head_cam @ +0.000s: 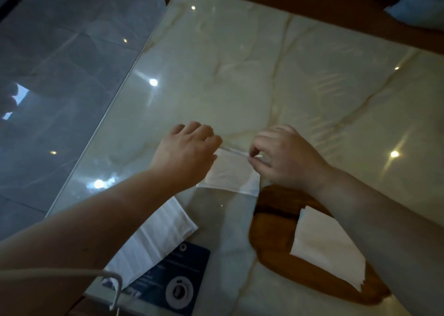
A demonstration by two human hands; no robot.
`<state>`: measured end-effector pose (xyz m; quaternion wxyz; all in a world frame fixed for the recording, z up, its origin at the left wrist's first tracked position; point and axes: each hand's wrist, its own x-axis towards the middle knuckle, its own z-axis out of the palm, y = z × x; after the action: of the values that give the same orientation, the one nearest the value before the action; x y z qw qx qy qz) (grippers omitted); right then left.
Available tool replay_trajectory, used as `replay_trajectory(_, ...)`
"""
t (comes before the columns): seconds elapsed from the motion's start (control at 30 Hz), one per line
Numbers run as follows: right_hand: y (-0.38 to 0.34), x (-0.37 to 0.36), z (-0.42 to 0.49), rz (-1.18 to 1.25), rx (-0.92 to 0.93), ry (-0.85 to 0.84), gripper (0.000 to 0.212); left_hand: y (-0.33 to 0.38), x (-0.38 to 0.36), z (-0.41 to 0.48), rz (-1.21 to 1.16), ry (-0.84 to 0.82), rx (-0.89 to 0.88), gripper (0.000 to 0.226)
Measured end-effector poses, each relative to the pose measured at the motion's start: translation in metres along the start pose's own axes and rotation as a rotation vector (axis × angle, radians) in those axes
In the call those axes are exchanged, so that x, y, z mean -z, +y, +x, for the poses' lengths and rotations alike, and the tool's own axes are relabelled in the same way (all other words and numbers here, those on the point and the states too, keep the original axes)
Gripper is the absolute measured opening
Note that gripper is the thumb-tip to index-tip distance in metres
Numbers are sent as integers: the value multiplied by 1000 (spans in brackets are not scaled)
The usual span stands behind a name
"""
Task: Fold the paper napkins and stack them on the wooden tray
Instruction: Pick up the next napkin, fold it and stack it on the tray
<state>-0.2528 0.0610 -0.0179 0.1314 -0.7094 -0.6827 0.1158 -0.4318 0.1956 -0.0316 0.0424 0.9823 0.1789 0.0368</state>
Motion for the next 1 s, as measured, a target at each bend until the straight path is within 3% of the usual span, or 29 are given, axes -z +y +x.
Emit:
replay_trajectory(0.07,-4,-6,-9,17,8,-22,10,0,-5,-8,29,-35,-39,8)
replay_trajectory(0.2,-7,-22,-24,20,15,-91,12,2,-14,-25,33,-137,-71,4)
replay_trajectory(0.27,-8,-28,-29,17,14,-129,17,1,-17,-30,15,-180,-74,12)
replay_trajectory(0.33,-7,-30,-30,47,-18,-144,28,1,-15,-32,-31,-202,-59,35)
replay_trajectory(0.43,0,-26,-26,158,-124,-75,31,-2,-14,-30,-109,-172,4,51)
replay_trajectory(0.57,15,-20,-14,205,-304,28,19,-10,-15,-10,-126,-121,86,43)
replay_trajectory(0.73,28,-26,2,100,-467,-208,34,-16,-17,20,-148,-343,173,53)
replay_trajectory(0.87,22,-33,10,62,-497,-264,21,-14,-19,35,-134,-432,178,59)
replay_trajectory(1.0,19,-34,12,131,-512,-254,11,-14,-22,40,-218,-480,215,34)
